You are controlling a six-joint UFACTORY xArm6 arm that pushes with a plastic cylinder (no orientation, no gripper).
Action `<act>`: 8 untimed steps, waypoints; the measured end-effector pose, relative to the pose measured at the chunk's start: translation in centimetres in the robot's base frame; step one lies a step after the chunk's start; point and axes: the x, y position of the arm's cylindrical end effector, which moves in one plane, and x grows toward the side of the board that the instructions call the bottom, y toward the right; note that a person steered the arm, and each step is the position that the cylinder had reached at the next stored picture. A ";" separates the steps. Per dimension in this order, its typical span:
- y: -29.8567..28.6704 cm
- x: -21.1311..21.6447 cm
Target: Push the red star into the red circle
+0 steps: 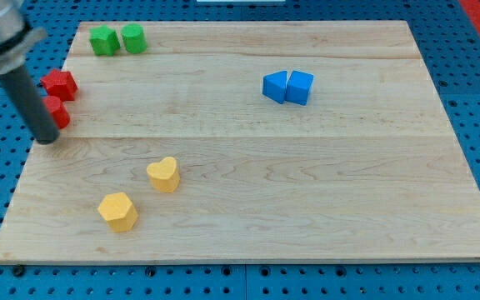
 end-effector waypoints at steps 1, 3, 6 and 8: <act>-1.9 -1.5; 8.3 -5.4; -1.9 -5.4; -1.2 -11.8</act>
